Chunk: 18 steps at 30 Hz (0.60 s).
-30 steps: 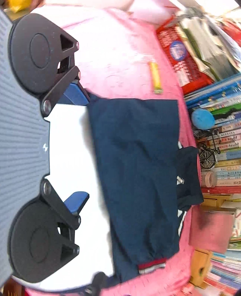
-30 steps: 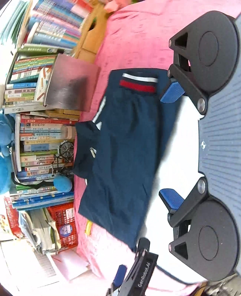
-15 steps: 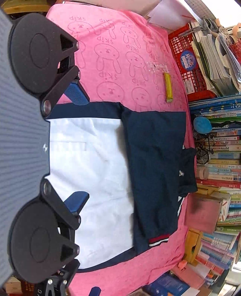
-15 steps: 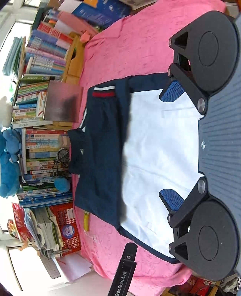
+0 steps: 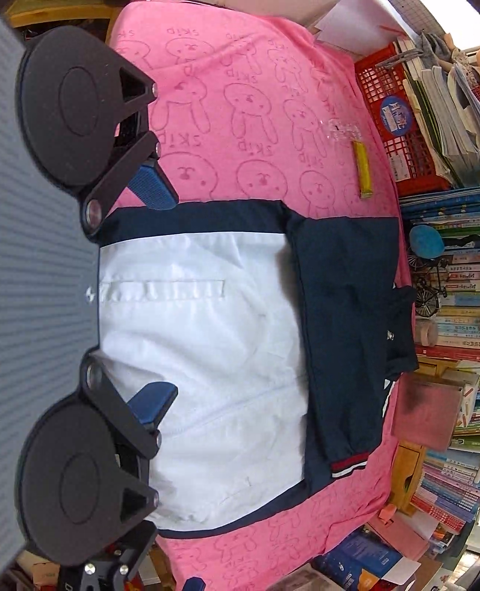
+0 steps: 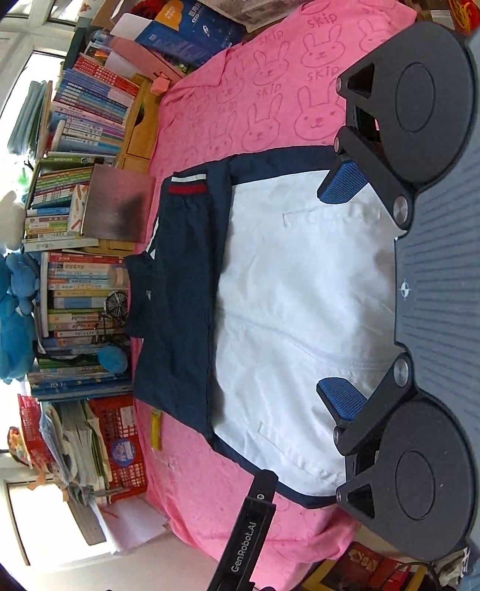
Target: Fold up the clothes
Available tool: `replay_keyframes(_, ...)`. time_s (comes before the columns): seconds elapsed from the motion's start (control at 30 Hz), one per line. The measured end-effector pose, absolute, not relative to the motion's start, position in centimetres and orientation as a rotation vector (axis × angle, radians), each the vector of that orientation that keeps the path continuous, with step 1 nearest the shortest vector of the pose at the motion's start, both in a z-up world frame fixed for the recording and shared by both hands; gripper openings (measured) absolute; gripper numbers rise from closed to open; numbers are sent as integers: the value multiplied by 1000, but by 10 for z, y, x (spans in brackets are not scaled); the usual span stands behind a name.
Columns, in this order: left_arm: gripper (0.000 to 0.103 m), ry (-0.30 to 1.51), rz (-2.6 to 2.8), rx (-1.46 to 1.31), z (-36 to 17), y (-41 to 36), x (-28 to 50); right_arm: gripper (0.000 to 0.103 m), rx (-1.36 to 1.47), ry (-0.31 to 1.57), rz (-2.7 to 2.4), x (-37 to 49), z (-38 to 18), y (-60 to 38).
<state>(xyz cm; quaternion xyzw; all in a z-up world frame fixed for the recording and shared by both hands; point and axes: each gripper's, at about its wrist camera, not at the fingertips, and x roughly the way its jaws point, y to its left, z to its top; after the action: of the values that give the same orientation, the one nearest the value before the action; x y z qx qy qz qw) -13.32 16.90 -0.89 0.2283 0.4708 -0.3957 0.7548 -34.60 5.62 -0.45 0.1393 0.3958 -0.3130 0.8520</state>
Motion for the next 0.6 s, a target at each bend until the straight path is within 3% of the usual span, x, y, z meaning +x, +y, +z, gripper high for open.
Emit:
replay_keyframes(0.3, 101, 1053, -800, 511, -16, 173, -145, 102, 292, 858, -622, -359, -11, 37)
replay_keyframes(0.6, 101, 1117, -719, 560, -52, 185, -148, 102, 348, 995, -630, -389, -71, 28)
